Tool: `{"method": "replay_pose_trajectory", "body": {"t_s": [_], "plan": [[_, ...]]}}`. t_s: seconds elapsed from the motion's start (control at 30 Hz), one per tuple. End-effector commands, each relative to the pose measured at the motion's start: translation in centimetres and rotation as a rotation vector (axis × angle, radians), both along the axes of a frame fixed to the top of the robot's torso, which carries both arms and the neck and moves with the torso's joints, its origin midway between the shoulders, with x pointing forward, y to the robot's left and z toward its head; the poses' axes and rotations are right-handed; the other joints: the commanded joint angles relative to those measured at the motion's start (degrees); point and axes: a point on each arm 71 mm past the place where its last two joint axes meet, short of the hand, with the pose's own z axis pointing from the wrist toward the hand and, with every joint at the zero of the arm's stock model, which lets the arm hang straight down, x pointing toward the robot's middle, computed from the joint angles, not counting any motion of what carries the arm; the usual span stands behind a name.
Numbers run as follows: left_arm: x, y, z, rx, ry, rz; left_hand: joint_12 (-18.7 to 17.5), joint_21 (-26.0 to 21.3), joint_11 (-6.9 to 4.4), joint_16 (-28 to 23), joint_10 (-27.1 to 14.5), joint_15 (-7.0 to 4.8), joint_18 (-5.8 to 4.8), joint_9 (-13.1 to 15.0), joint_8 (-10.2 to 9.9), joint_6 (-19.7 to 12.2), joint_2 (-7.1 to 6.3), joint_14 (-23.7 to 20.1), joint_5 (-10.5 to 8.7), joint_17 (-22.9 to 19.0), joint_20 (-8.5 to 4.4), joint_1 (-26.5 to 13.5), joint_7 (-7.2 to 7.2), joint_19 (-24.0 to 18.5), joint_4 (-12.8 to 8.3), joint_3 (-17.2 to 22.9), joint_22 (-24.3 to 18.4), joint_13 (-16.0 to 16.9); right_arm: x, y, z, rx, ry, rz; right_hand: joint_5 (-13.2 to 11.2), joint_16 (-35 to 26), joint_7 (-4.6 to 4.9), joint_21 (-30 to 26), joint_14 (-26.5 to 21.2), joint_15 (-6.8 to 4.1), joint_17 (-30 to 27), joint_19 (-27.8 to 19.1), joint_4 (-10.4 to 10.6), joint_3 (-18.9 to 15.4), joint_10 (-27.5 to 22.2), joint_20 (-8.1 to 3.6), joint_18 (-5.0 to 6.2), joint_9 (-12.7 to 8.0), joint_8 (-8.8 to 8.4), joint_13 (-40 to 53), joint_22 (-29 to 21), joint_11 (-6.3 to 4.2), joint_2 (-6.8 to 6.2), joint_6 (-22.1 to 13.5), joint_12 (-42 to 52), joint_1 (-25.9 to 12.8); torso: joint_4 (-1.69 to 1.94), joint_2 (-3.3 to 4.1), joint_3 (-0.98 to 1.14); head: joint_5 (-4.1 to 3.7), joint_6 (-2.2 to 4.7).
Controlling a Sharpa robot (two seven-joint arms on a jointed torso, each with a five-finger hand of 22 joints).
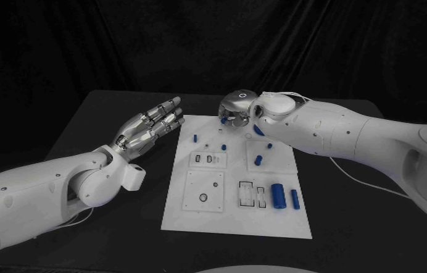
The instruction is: Assemble the parts on the task board
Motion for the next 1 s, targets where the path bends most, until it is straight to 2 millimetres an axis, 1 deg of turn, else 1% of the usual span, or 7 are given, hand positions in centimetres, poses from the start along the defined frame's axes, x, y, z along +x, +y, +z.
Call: {"method": "replay_pose_trajectory", "body": {"t_s": [0.03, 0.33, 0.5, 0.63, 0.7, 0.77, 1.0], "plan": [[0.0, -0.2, 0.2, -0.017, -0.011, -0.013, 0.0, 0.1, -0.18, 0.4, -0.4, 0.25, 1.00, 0.1, 0.2, -0.1, -0.19, 0.0, 0.21, 0.1, 0.40, 0.5, 0.36, -0.2, -0.1, 0.3, -0.1, -0.1, 0.1, -0.2, -0.2, 0.001, -0.011, -0.035, -0.1, 0.3, 0.04, -0.1, -0.3, -0.02, 0.1, -0.4, 0.1, 0.1, -0.5, -0.05, -0.15, 0.1, -0.34, 0.0, 0.1, -0.04, 0.05, -0.5, -0.2, -0.2, 0.04, -0.01, 0.12, 0.03, 0.02], [0.0, -0.2, 0.1, -0.015, -0.009, -0.013, 0.1, 0.1, -0.12, 0.4, -0.3, 0.29, 0.99, 0.1, 0.3, 0.2, -0.05, 0.0, 0.21, 0.1, 0.43, 0.5, 0.57, -0.1, -0.2, 0.5, -0.1, -0.1, 0.2, -0.2, -0.3, 0.000, -0.010, -0.039, -0.2, 0.3, 0.01, -0.1, -0.4, 0.02, 0.1, -0.5, 0.3, 0.2, -0.6, -0.03, -0.14, 0.1, -0.44, 0.0, 0.1, 0.01, 0.19, -0.6, -0.2, -0.3, -0.03, -0.05, 0.12, 0.03, -0.15], [0.1, -0.2, 0.1, -0.014, -0.007, -0.015, 0.1, 0.2, -0.10, 0.4, -0.3, 0.30, 0.99, 0.1, 0.3, 0.2, -0.03, 0.0, 0.21, 0.1, 0.43, 0.5, 0.59, -0.1, -0.2, 0.5, -0.1, -0.1, 0.2, -0.2, -0.3, -0.004, -0.005, -0.039, -1.0, 0.3, -1.20, -1.1, -1.1, -0.28, 0.2, -1.5, 0.6, 0.1, -3.4, -0.22, 0.10, -0.5, -2.50, -0.1, -0.3, 0.29, -0.57, -4.3, -0.3, -0.9, -0.07, -0.06, 0.12, 0.03, -0.19], [0.1, -0.2, 0.1, -0.013, -0.005, -0.016, 0.1, 0.1, -0.09, 0.4, -0.3, 0.30, 0.99, 0.1, 0.3, 0.1, -0.02, 0.0, 0.21, 0.0, 0.43, 0.5, 0.61, -0.1, -0.2, 0.6, -0.1, -0.1, 0.2, -0.3, -0.3, -0.003, -0.007, -0.049, -2.7, -0.2, -4.48, -4.2, -2.7, 0.11, 0.1, -3.8, 0.5, -0.9, -11.3, 0.02, 0.55, -2.7, -2.96, -0.1, -2.3, 0.67, -1.15, -14.1, -0.2, -1.3, -0.13, -0.09, 0.10, 0.17, -0.25], [0.1, -0.2, 0.1, -0.012, -0.004, -0.016, 0.1, 0.1, -0.07, 0.4, -0.3, 0.31, 0.99, 0.1, 0.3, 0.1, 0.00, 0.0, 0.19, 0.0, 0.44, 0.5, 0.68, -0.2, -0.2, 0.6, -0.1, -0.1, 0.2, -0.4, -0.2, 0.001, -0.013, -0.054, -2.9, -0.3, -5.62, -6.1, -3.8, 0.34, 0.1, -5.3, -0.1, -2.3, -15.8, 0.33, 0.82, -4.7, -3.40, 0.0, -3.4, 0.79, -0.73, -24.2, -0.1, -1.2, -0.13, -0.07, 0.11, 0.19, -0.24], [0.1, -0.1, 0.0, -0.011, -0.001, -0.015, 0.1, 0.1, -0.07, 0.4, -0.3, 0.31, 0.99, 0.1, 0.3, 0.1, 0.00, 0.0, 0.19, 0.0, 0.44, 0.5, 0.68, -0.2, -0.2, 0.6, -0.1, -0.1, 0.2, -0.7, -0.1, 0.011, -0.029, -0.057, -3.0, -0.2, -6.73, -8.0, -4.8, 0.56, 0.0, -6.6, -0.7, -4.1, -18.9, 0.58, 1.14, -5.9, -3.71, 0.1, -4.4, 0.90, 0.01, -29.9, 0.0, -1.0, -0.16, -0.05, 0.12, 0.36, -0.17], [0.1, 0.2, 0.0, -0.008, 0.003, -0.010, 0.1, 0.1, -0.05, 0.4, -0.4, 0.31, 0.99, 0.1, 0.3, 0.2, 0.01, 0.0, 0.18, 0.0, 0.44, 0.5, 0.71, -0.2, -0.2, 0.7, -0.1, -0.1, -0.1, -2.3, 1.1, 0.096, -0.083, -0.057, -3.0, -0.2, -5.19, -10.0, -5.5, 0.54, -0.3, -7.5, -1.3, -6.0, -19.3, 0.62, 1.49, -5.6, -2.67, 0.5, -5.0, 0.77, 1.05, -26.4, 1.5, -0.5, -0.20, -0.11, 0.10, 0.68, -0.04]]}}
